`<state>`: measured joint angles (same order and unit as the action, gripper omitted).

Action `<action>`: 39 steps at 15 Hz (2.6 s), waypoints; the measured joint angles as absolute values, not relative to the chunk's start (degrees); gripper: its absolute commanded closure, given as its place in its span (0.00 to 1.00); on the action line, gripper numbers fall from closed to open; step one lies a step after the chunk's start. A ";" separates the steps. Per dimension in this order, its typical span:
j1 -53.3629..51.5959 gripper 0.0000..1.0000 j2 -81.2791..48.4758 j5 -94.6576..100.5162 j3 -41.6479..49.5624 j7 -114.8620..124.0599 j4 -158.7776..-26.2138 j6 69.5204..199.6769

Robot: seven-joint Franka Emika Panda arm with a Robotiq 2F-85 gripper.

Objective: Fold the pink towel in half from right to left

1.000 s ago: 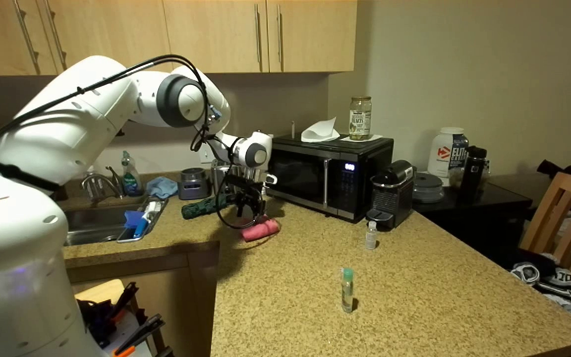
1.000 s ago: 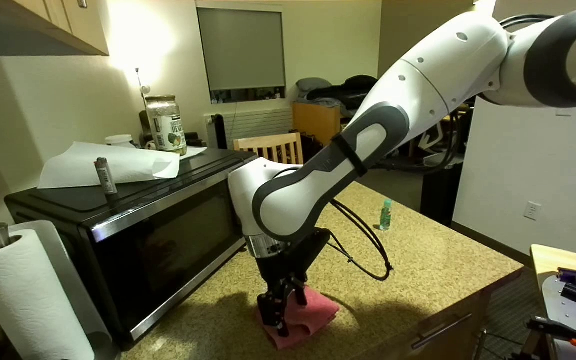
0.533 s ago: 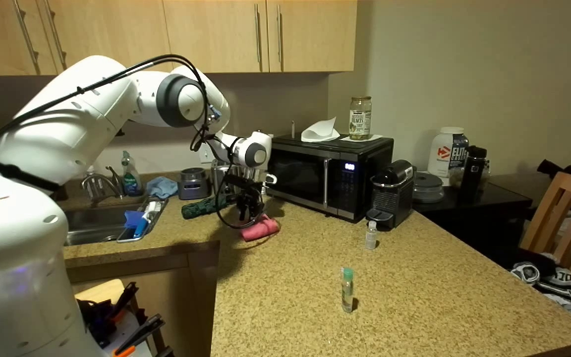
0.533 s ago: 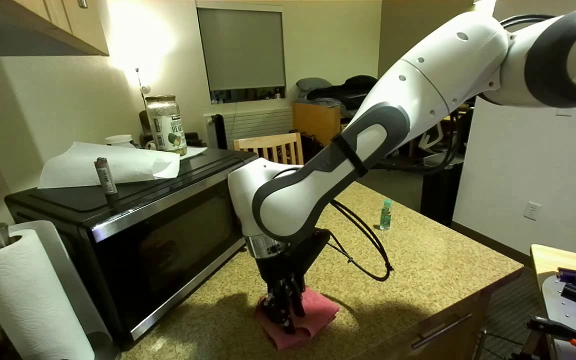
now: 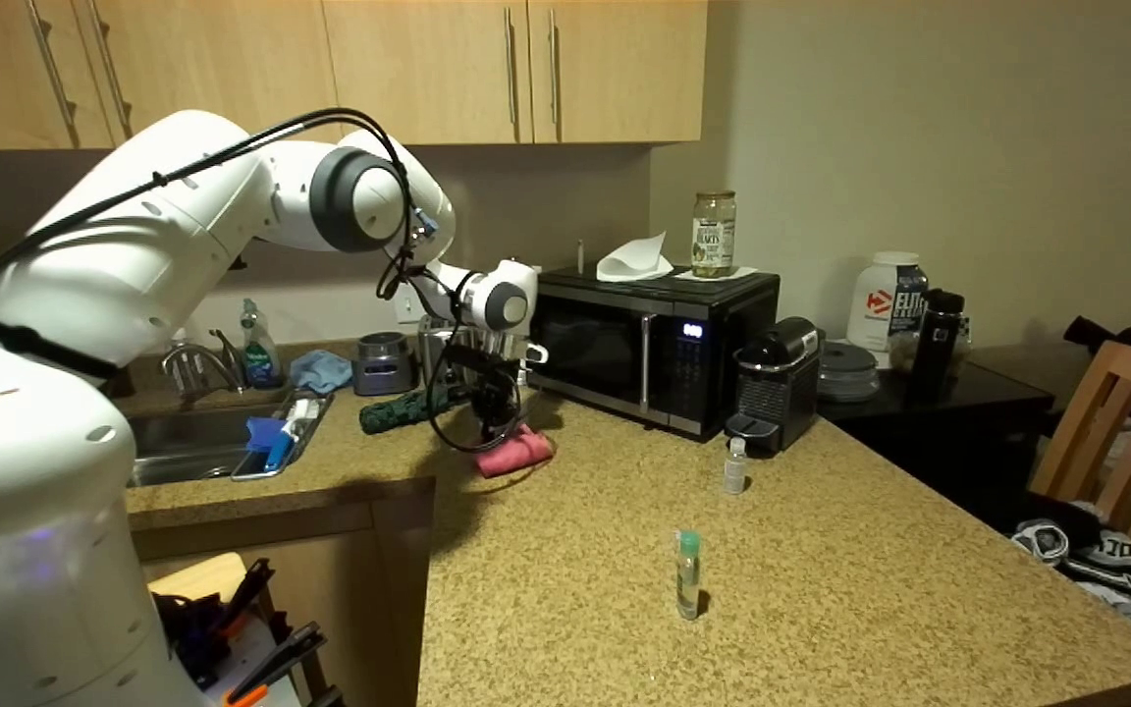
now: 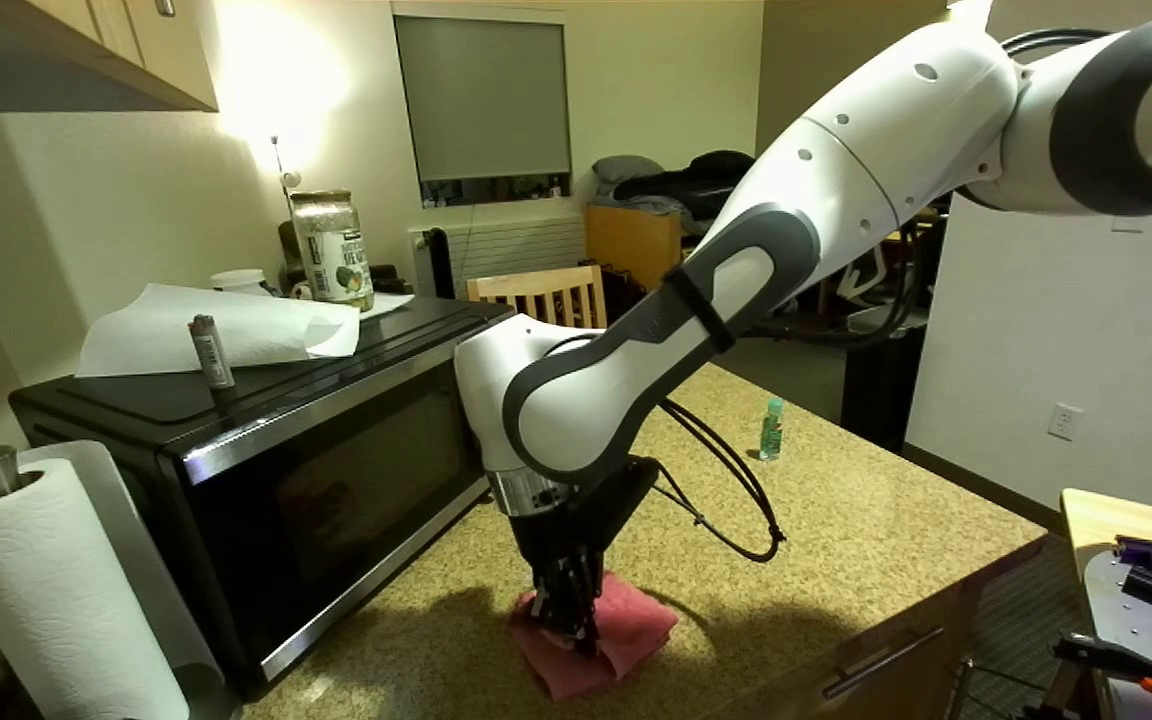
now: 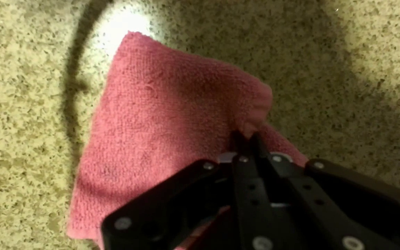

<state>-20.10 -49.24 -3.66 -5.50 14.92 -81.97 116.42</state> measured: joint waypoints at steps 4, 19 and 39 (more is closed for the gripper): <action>-20.72 0.99 -49.26 -2.81 -5.46 14.92 -79.35 114.19; -24.60 0.99 -55.08 1.75 -4.62 14.94 -64.28 103.88; -25.80 0.00 -69.14 1.76 -4.53 14.85 -44.23 100.23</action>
<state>-25.80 -69.14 1.76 -4.53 14.85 -44.23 100.23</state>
